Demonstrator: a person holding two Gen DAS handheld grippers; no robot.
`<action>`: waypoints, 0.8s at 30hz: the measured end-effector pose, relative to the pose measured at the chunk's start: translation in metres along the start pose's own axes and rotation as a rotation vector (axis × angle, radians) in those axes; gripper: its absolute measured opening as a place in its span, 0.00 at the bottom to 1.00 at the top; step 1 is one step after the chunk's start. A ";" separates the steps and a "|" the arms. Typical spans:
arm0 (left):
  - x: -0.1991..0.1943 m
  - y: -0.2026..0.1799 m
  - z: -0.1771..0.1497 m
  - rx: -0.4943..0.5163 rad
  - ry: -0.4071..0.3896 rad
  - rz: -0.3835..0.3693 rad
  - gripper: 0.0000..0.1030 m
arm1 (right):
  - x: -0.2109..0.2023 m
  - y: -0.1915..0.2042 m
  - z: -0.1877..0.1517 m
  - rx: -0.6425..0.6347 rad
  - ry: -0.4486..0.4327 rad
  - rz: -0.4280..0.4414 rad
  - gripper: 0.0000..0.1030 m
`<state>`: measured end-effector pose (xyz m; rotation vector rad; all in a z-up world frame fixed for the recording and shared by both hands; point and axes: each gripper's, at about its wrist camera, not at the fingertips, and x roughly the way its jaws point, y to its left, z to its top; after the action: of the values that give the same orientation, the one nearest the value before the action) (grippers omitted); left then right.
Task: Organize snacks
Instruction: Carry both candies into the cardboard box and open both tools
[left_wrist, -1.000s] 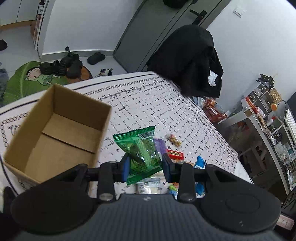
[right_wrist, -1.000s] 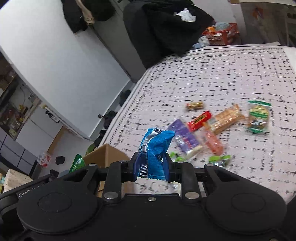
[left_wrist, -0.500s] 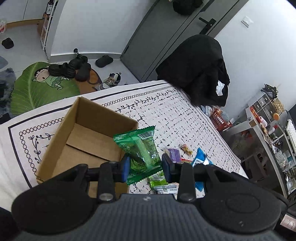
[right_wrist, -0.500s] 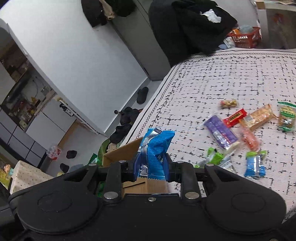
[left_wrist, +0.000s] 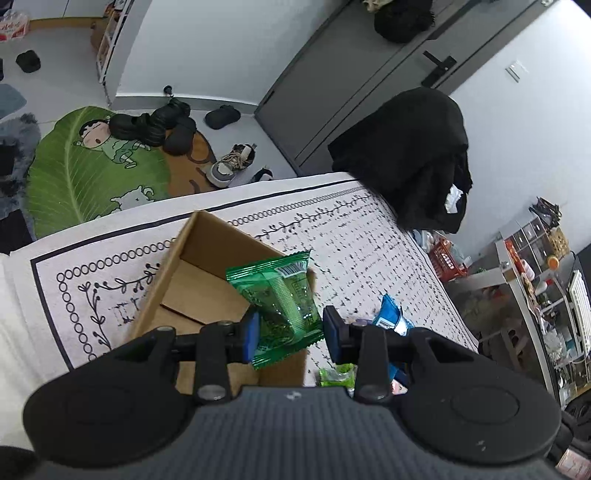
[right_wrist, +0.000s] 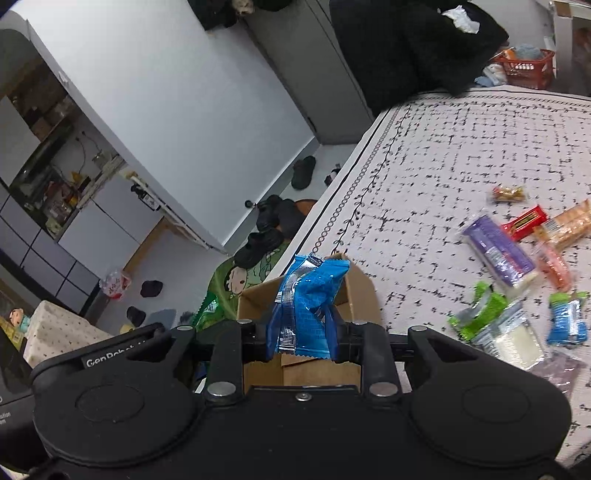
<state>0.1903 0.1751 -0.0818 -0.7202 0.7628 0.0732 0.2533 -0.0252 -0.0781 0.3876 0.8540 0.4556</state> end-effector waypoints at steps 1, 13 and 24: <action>0.002 0.003 0.002 -0.006 0.003 0.000 0.34 | 0.004 0.001 0.000 -0.001 0.005 -0.002 0.25; 0.031 0.029 0.021 -0.054 0.043 0.008 0.34 | 0.039 0.009 0.003 0.003 0.044 -0.020 0.25; 0.044 0.039 0.026 -0.087 0.071 0.012 0.40 | 0.052 0.010 0.002 0.014 0.057 -0.038 0.26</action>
<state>0.2262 0.2128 -0.1195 -0.8044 0.8359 0.0920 0.2823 0.0097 -0.1044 0.3722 0.9191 0.4270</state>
